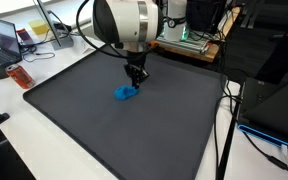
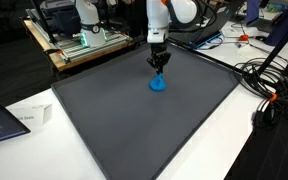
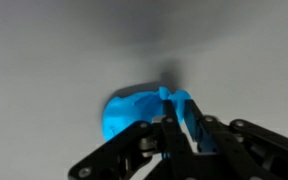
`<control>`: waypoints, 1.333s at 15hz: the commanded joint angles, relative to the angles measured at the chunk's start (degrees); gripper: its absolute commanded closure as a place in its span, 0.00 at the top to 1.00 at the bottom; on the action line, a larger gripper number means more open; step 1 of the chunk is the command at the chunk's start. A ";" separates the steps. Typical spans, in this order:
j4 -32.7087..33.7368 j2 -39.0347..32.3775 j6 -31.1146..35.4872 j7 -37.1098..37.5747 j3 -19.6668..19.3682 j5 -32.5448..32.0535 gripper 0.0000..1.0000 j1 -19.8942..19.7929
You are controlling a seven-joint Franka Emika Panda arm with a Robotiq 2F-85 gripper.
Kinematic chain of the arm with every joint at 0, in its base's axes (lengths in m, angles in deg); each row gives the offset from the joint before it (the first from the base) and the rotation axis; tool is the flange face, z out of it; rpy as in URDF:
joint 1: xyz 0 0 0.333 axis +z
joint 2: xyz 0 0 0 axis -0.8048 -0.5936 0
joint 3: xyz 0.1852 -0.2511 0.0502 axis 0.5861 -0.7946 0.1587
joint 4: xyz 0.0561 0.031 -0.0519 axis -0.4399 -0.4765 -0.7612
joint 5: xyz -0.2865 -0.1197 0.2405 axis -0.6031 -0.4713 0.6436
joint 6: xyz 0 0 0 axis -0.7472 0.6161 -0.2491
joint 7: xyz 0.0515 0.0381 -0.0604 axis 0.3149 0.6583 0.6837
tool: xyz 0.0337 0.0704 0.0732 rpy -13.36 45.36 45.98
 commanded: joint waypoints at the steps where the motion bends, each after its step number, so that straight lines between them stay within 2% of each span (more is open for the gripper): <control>1: 2.31 -0.93 1.39 -1.00 -1.35 0.95 0.11 1.67; 3: 2.41 -0.90 1.39 -0.91 -1.64 0.90 0.02 2.04; 10: 2.52 -0.72 1.30 -0.64 -2.55 0.79 0.00 3.04; 11: 2.54 -0.91 1.38 -1.57 -1.94 1.32 0.23 2.47; 15: 2.08 -0.02 1.29 -1.11 -2.22 1.28 0.47 2.61; 20: 0.35 2.55 1.80 -0.52 -1.43 2.76 0.82 2.21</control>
